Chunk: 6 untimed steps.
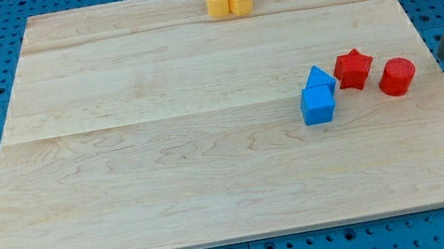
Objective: Slide the blue triangle to the center of the board
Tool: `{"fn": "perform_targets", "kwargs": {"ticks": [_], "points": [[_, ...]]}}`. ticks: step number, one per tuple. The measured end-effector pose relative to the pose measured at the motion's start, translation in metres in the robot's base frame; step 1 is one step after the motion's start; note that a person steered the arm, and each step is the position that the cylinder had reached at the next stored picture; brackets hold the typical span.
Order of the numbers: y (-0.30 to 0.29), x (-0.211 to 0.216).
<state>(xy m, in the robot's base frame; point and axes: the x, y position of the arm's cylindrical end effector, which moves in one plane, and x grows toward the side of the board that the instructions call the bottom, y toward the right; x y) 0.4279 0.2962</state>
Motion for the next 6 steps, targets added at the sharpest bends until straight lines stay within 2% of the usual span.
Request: {"fn": "perform_targets", "kwargs": {"ticks": [5,6], "points": [[-0.269,0.011],[-0.277,0.011]]}}
